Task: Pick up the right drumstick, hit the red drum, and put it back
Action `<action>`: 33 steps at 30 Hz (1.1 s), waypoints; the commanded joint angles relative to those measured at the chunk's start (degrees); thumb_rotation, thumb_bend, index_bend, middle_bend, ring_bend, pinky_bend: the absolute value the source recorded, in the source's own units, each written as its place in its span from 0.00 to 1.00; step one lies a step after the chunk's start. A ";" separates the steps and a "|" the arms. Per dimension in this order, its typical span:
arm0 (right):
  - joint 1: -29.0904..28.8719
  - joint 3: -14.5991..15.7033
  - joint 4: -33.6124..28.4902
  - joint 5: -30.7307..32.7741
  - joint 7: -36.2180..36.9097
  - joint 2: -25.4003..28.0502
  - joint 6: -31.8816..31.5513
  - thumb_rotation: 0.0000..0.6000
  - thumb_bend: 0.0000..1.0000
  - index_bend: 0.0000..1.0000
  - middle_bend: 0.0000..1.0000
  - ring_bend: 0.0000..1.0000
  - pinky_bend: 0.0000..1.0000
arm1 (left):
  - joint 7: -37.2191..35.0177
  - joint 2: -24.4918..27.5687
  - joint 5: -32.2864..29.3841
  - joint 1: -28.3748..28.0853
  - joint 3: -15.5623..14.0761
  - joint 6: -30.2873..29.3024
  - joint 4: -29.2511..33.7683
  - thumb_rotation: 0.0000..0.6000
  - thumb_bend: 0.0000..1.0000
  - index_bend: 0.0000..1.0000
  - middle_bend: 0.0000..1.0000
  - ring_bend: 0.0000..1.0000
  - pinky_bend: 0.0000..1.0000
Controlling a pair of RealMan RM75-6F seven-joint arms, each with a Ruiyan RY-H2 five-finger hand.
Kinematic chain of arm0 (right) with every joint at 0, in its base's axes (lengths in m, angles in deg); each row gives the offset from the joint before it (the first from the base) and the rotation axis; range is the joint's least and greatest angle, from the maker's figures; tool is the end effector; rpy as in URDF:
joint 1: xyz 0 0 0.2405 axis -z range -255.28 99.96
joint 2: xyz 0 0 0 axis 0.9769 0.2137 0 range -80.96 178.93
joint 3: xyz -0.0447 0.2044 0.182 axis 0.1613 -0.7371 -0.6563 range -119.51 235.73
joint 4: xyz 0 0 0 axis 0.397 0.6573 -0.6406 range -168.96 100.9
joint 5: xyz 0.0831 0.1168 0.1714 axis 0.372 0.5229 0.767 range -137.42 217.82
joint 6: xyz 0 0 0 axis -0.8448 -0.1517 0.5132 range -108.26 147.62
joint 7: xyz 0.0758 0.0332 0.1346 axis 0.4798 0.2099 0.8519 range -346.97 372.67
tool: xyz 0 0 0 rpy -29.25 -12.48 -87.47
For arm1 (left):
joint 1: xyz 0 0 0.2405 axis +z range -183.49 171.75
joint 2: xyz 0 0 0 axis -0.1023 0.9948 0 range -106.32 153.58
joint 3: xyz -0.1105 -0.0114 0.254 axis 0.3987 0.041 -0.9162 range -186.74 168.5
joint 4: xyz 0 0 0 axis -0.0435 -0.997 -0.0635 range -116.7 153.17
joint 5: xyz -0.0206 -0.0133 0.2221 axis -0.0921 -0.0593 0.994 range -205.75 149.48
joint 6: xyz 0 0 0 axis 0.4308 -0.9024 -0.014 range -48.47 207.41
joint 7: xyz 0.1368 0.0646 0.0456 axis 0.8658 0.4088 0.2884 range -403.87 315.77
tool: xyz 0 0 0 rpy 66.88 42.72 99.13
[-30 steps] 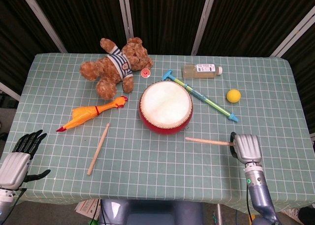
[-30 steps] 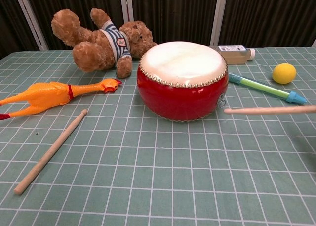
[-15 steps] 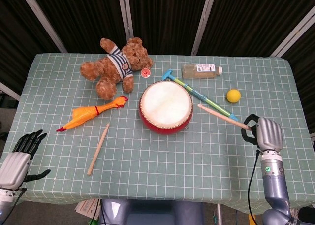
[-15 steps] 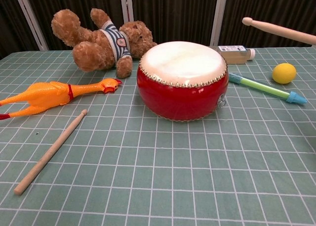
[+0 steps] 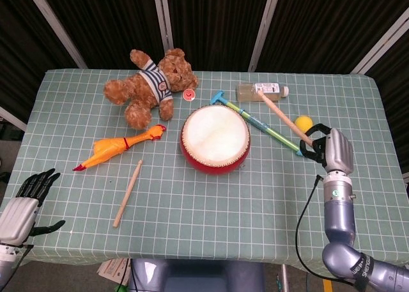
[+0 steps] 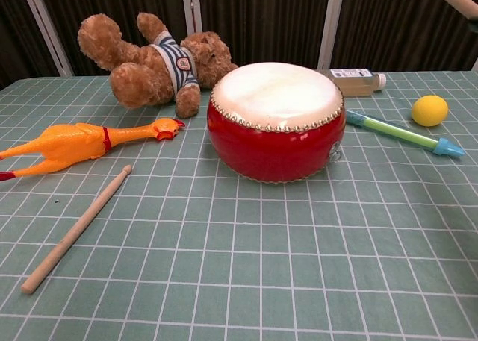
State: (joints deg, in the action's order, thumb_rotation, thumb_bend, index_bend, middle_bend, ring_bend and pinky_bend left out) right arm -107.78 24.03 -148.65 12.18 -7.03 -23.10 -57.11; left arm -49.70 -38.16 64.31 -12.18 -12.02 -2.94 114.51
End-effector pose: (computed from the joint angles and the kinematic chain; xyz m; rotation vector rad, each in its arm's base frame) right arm -0.1822 -0.3644 0.1385 0.8978 -1.4221 1.1344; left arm -0.3151 0.1797 0.1357 -1.5330 -1.0556 -0.9722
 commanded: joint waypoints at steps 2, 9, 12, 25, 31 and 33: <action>-1.50 -1.11 1.59 0.69 2.68 -2.86 -1.83 1.00 0.66 0.98 1.00 1.00 0.85 | -0.30 0.15 0.13 -0.08 -0.09 0.11 0.06 1.00 0.00 0.00 0.00 0.00 0.00; -3.69 1.88 5.81 -0.99 2.61 -7.17 -2.20 1.00 0.66 0.98 1.00 1.00 0.85 | -0.94 0.43 0.02 -0.19 -0.10 0.32 0.19 1.00 0.00 0.00 0.00 0.00 0.00; -5.85 7.83 10.61 -7.87 -2.75 -9.70 -3.70 1.00 0.67 0.98 1.00 1.00 0.85 | -1.01 0.51 0.06 -0.19 -0.15 0.33 0.28 1.00 0.00 0.00 0.00 0.00 0.00; -10.89 25.91 34.48 -30.27 -30.05 -19.40 -7.69 1.00 0.67 0.99 1.00 1.00 0.87 | -1.69 0.92 0.13 0.19 -0.30 -0.25 0.55 1.00 0.00 0.00 0.00 0.00 0.00; -9.02 16.47 26.68 -26.69 -20.11 -17.96 -10.30 1.00 0.67 0.99 1.00 1.00 0.87 | -1.58 0.97 0.30 0.15 -0.46 -0.06 0.76 1.00 0.00 0.00 0.00 0.00 0.00; -8.19 13.47 23.59 -24.80 -16.55 -17.69 -10.68 1.00 0.67 0.99 1.00 1.00 0.87 | -1.52 0.97 0.24 0.14 -0.48 0.03 0.88 1.00 0.00 0.00 0.00 0.00 0.00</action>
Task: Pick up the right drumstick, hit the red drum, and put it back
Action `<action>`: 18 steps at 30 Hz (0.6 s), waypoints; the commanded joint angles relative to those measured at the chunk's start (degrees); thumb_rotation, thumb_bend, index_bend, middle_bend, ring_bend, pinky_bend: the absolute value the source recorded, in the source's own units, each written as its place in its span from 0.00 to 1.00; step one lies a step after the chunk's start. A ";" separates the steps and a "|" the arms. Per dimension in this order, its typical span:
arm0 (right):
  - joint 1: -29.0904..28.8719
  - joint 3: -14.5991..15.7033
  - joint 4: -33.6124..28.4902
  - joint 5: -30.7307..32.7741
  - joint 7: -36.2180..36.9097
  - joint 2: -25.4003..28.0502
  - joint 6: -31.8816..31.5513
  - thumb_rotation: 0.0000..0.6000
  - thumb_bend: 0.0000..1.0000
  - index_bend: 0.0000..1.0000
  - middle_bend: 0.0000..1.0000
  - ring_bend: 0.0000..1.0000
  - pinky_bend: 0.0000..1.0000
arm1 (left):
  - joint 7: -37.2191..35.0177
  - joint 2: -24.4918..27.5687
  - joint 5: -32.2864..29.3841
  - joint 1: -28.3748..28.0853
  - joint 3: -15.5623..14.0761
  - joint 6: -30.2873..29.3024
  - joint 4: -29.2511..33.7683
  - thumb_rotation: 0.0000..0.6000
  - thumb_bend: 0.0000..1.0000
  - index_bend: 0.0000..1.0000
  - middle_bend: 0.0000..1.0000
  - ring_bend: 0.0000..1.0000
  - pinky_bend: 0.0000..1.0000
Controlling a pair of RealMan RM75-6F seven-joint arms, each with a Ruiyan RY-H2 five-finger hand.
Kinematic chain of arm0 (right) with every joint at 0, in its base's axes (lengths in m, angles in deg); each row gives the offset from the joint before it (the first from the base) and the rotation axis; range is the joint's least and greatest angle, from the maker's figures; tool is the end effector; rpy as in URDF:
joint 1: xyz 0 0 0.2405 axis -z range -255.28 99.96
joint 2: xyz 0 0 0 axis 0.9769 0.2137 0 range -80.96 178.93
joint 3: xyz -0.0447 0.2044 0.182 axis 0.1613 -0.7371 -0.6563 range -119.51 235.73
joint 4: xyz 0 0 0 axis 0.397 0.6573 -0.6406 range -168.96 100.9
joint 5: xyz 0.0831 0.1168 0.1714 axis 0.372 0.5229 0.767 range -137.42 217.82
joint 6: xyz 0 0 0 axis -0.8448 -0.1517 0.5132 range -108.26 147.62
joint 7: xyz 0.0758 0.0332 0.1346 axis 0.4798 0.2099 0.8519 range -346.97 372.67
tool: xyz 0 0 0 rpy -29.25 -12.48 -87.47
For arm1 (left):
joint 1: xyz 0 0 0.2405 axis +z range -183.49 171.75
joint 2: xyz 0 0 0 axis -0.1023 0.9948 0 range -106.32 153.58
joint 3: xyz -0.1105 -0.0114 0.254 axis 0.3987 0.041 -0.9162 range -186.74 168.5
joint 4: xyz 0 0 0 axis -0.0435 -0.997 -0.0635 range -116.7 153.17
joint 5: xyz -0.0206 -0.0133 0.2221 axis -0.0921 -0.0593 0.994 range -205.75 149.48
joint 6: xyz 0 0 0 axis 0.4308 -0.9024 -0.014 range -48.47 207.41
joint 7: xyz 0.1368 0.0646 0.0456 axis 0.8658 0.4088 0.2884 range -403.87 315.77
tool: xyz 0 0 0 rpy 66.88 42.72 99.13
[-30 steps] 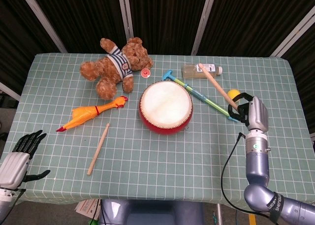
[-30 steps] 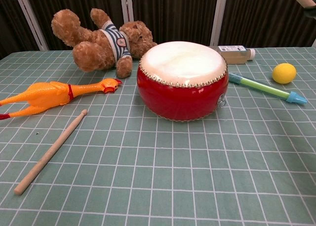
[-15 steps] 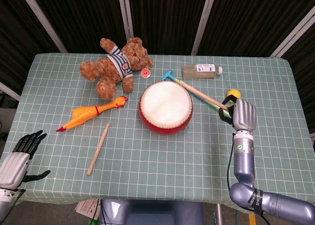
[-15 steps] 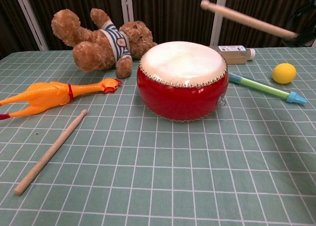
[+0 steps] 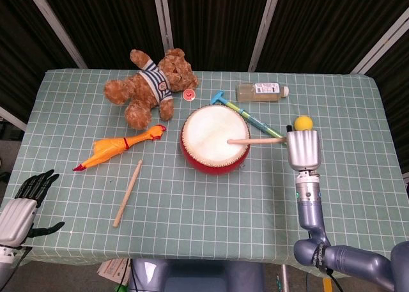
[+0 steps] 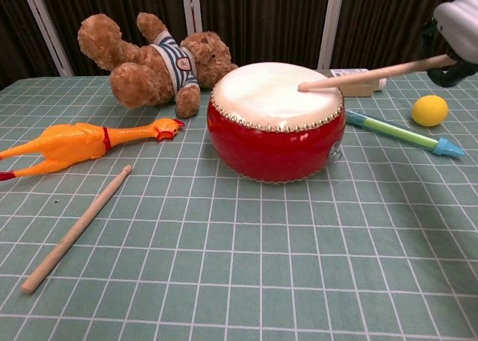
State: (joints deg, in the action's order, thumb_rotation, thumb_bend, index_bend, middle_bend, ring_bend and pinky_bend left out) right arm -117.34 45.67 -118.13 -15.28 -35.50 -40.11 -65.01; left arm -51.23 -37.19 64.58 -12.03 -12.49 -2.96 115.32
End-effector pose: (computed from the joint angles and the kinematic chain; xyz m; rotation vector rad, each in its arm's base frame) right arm -0.1907 -0.3864 0.0523 1.3717 -0.4804 0.6858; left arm -0.3141 0.1766 0.1389 -1.5281 -1.0831 -0.9825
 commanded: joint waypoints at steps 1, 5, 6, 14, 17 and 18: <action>2.05 -10.59 -9.44 4.05 14.88 -0.40 -3.11 1.00 0.67 0.99 1.00 1.00 0.87 | 0.05 0.02 -0.12 0.01 -0.01 0.09 0.16 1.00 0.00 0.00 0.00 0.00 0.00; 3.86 -15.72 -14.28 6.36 21.70 0.73 -3.84 1.00 0.67 0.99 1.00 1.00 0.87 | 0.10 0.01 -0.34 0.03 -0.01 0.22 0.26 1.00 0.00 0.00 0.00 0.00 0.00; 4.37 -16.96 -15.35 7.29 23.47 0.84 -3.86 1.00 0.67 0.99 1.00 1.00 0.87 | 0.12 0.01 -0.38 0.01 0.01 0.26 0.29 1.00 0.00 0.00 0.00 0.00 0.00; 8.23 -25.56 -23.02 17.91 34.63 1.77 -1.76 1.00 0.67 0.99 1.00 1.00 0.87 | 0.47 -0.04 -0.50 -0.04 0.07 0.40 0.47 1.00 0.00 0.00 0.00 0.00 0.00; 8.27 -24.87 -22.46 18.77 34.17 2.00 -0.85 1.00 0.67 0.99 1.00 1.00 0.87 | 0.42 -0.04 -0.53 -0.05 0.09 0.43 0.48 1.00 0.00 0.00 0.00 0.00 0.00; 8.18 -24.50 -22.03 18.70 34.04 1.87 -0.69 1.00 0.67 0.99 1.00 1.00 0.87 | 0.39 -0.03 -0.55 -0.06 0.09 0.46 0.50 1.00 0.00 0.00 0.00 0.00 0.00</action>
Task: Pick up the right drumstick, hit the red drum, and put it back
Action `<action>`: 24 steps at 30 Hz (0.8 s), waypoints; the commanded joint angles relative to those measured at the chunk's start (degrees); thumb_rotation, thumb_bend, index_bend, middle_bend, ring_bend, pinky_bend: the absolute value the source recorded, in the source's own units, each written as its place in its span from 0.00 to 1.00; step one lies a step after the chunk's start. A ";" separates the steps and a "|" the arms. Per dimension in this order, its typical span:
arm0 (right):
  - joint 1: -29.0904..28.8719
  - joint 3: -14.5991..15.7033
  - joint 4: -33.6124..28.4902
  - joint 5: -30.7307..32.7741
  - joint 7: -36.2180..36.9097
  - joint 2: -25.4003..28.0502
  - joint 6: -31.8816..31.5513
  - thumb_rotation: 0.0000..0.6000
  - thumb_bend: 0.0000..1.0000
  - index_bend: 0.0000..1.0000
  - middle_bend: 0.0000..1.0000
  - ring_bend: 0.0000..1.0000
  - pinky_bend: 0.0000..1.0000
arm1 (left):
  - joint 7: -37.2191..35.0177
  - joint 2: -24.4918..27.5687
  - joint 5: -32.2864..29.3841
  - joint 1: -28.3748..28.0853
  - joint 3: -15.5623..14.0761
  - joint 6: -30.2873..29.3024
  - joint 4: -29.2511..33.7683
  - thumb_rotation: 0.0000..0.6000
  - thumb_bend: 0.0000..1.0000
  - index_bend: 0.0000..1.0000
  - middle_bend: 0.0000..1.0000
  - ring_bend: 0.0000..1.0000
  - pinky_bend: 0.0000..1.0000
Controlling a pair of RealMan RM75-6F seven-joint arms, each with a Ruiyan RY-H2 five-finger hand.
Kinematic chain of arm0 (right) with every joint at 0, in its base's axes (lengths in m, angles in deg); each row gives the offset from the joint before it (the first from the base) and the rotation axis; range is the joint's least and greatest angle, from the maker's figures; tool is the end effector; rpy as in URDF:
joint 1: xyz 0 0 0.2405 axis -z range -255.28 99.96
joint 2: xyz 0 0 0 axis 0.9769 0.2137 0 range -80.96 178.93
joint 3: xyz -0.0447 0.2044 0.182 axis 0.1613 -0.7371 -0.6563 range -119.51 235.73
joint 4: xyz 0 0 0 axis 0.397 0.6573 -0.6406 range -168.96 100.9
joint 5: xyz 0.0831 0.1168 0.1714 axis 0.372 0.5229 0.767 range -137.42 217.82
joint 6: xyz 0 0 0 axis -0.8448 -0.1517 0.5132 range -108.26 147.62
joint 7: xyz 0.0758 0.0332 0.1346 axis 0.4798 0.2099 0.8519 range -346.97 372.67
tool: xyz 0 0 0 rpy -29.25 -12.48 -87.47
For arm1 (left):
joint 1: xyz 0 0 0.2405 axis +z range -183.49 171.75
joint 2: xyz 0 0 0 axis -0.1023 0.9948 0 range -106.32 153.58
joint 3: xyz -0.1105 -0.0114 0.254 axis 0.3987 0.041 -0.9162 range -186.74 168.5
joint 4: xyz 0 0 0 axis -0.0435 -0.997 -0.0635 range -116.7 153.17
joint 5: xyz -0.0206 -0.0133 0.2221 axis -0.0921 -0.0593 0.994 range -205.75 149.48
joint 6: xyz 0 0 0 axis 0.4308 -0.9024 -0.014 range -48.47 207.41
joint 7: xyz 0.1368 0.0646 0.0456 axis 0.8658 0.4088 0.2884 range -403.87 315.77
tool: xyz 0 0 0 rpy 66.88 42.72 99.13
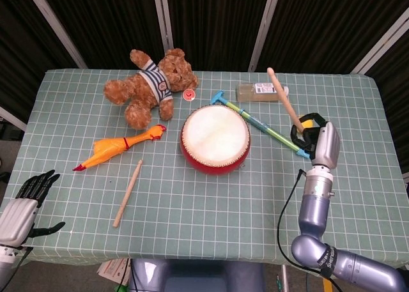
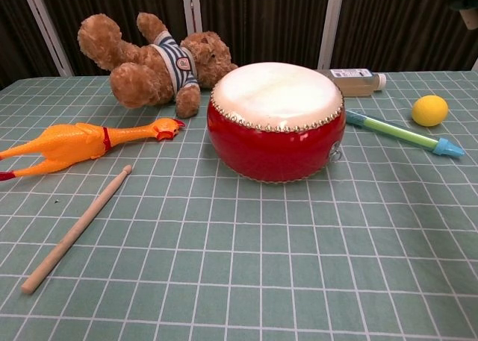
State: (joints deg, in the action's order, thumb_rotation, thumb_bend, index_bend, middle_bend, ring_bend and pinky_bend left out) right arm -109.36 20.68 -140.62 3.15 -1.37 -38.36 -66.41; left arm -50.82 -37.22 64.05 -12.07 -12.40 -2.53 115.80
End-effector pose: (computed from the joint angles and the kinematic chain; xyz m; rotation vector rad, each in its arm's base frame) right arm -0.1644 -0.3762 0.1069 0.6630 -1.4052 1.3690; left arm -0.3137 0.1770 0.1377 -1.5237 -1.0911 -0.9762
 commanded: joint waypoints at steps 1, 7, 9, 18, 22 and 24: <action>-0.06 1.54 1.47 -0.11 -0.64 -0.27 0.96 1.00 0.67 0.99 1.00 1.00 0.87 | -0.04 0.03 -0.01 -0.04 0.01 0.06 0.02 1.00 0.00 0.00 0.00 0.00 0.00; -3.71 15.11 14.30 -12.50 -12.88 -2.42 0.93 1.00 0.67 0.99 1.00 1.00 0.87 | -0.45 0.14 -0.06 -0.07 0.04 0.10 0.10 1.00 0.00 0.00 0.00 0.00 0.00; -5.47 22.38 22.20 -19.21 -20.88 -3.92 1.03 1.00 0.67 1.00 1.00 1.00 0.87 | -0.69 0.22 -0.02 -0.09 0.01 0.13 0.14 1.00 0.00 0.00 0.00 0.00 0.00; -7.80 33.56 33.43 -25.18 -45.51 -8.27 5.04 1.00 0.67 1.00 1.00 1.00 0.87 | -1.33 0.47 0.28 0.09 -0.08 -0.29 0.08 1.00 0.00 0.00 0.00 0.00 0.00; -6.36 28.50 27.74 -24.47 -38.62 -6.93 2.28 1.00 0.67 1.00 1.00 1.00 0.87 | -1.15 0.44 0.51 0.12 -0.19 -0.32 0.02 1.00 0.00 0.00 0.00 0.00 0.00; -5.61 26.77 24.83 -25.32 -35.35 -5.53 0.74 1.00 0.67 1.00 1.00 1.00 0.87 | -1.01 0.40 0.44 0.10 -0.19 -0.21 0.08 1.00 0.00 0.00 0.00 0.00 0.00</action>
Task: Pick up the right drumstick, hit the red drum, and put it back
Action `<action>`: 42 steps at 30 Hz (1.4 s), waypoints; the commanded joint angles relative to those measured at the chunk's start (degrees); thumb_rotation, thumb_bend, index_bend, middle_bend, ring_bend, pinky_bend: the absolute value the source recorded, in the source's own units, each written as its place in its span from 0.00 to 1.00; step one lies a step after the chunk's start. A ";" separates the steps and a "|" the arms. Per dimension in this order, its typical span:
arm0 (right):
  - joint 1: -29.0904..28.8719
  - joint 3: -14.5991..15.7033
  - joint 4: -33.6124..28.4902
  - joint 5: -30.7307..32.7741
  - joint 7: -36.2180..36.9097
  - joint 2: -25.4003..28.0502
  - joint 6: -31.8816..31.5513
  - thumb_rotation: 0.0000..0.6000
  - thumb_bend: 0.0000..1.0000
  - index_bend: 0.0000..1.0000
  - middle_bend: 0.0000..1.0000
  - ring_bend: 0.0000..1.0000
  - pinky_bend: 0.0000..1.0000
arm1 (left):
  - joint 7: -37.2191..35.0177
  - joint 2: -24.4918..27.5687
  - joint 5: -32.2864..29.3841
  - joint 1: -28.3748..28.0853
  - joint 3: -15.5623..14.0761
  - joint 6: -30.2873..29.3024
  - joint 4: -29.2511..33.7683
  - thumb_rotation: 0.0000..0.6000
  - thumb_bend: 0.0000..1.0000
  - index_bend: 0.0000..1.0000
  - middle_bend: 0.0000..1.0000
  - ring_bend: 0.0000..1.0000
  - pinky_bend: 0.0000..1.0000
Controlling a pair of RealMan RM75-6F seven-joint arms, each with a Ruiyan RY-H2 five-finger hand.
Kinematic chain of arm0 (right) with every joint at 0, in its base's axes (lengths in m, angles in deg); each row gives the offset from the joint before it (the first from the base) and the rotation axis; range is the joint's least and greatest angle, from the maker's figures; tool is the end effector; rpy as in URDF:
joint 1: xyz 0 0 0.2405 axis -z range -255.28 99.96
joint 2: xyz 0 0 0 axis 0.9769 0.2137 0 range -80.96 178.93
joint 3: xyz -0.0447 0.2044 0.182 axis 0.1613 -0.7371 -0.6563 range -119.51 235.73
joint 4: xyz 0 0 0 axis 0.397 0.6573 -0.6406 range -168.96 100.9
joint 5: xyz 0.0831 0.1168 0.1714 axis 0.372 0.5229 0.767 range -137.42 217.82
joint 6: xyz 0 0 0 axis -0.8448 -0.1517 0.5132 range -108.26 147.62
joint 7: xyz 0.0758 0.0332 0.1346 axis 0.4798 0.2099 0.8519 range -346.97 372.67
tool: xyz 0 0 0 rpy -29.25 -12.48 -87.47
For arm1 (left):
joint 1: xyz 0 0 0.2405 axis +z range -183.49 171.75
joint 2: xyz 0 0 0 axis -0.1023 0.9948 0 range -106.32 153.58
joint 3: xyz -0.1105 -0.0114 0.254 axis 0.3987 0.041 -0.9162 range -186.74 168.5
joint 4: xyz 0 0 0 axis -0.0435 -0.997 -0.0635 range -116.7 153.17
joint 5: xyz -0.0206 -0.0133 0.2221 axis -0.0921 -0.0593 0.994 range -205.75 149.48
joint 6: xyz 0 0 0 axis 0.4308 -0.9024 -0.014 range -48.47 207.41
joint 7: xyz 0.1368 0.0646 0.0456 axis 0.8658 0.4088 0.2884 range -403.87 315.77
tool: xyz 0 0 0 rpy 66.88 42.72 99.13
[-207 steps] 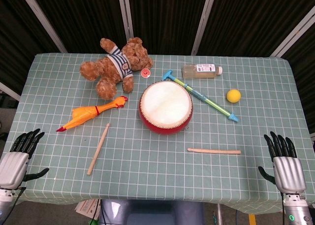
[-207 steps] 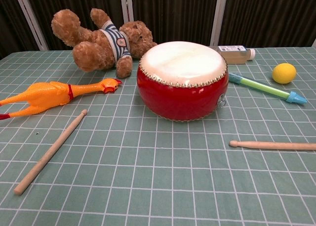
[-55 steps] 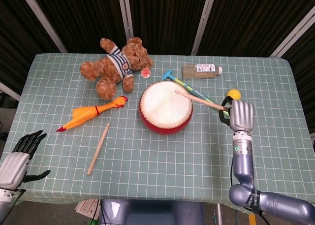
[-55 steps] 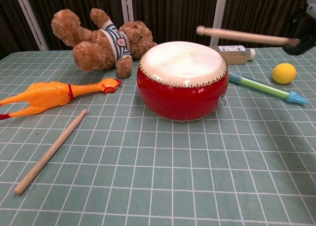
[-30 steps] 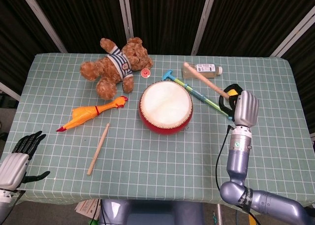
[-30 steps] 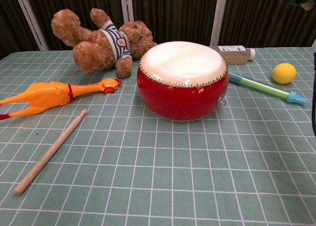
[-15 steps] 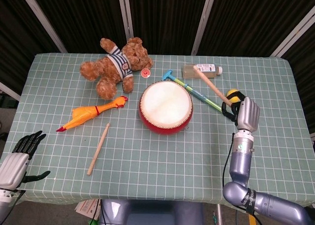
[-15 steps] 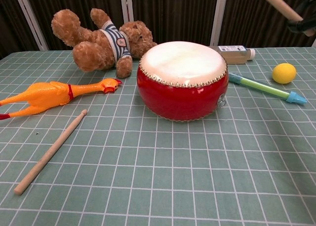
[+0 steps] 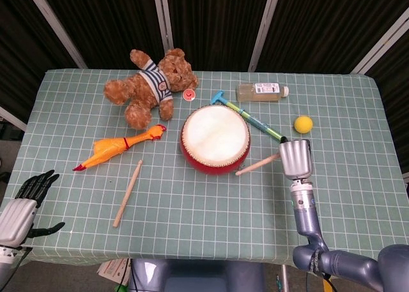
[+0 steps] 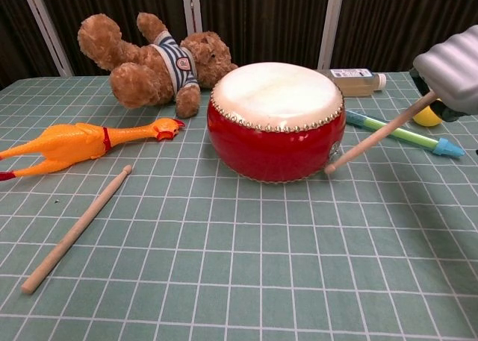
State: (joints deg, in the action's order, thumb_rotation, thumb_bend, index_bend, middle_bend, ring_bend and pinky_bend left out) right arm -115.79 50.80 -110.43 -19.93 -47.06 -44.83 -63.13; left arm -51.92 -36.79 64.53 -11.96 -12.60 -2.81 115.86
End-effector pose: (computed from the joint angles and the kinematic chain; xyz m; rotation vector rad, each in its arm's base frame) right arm -0.2113 -0.3726 0.0146 1.4983 -0.2416 0.4535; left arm -0.3134 0.1756 0.1398 -1.5225 -1.1001 -0.9878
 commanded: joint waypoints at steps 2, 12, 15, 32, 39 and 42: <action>2.06 -5.48 -9.27 -2.15 14.95 2.01 -3.94 1.00 0.67 1.00 1.00 1.00 0.87 | 0.31 -0.10 -0.10 -0.06 0.01 0.20 0.06 1.00 0.00 0.00 0.00 0.00 0.00; 10.10 -4.99 -22.94 -0.82 24.40 10.71 -6.14 1.00 0.67 1.00 1.00 1.00 0.87 | 0.92 -0.11 -0.93 0.02 0.11 0.56 0.51 1.00 0.00 0.00 0.00 0.00 0.00; 12.52 -3.64 -24.26 0.06 26.82 13.15 -5.45 1.00 0.67 1.00 1.00 1.00 0.87 | 1.38 -0.18 -0.84 0.03 0.05 0.60 0.63 1.00 0.00 0.00 0.00 0.00 0.00; 20.05 7.25 -25.40 -2.12 27.83 16.92 -0.21 1.00 0.67 1.00 1.00 1.00 0.87 | 3.19 -0.89 -0.59 0.32 0.12 0.03 0.55 1.00 0.00 0.00 0.00 0.00 0.00; 20.35 6.67 -22.99 -0.02 26.19 13.14 1.31 1.00 0.67 0.98 1.00 1.00 0.87 | 3.11 -0.99 -0.63 0.32 0.14 0.10 0.42 1.00 0.00 0.00 0.00 0.00 0.00; 20.24 6.17 -21.60 0.33 25.70 11.65 1.77 1.00 0.67 0.92 1.00 1.00 0.87 | 3.09 -1.05 -0.54 0.29 0.19 0.04 0.35 1.00 0.00 0.00 0.00 0.00 0.00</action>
State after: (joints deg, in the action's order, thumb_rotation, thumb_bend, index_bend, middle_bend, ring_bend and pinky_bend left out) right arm -95.50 57.25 -132.53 -19.85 -21.06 -32.66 -61.68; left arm -48.84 -37.84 63.98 -11.67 -12.41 -2.77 116.20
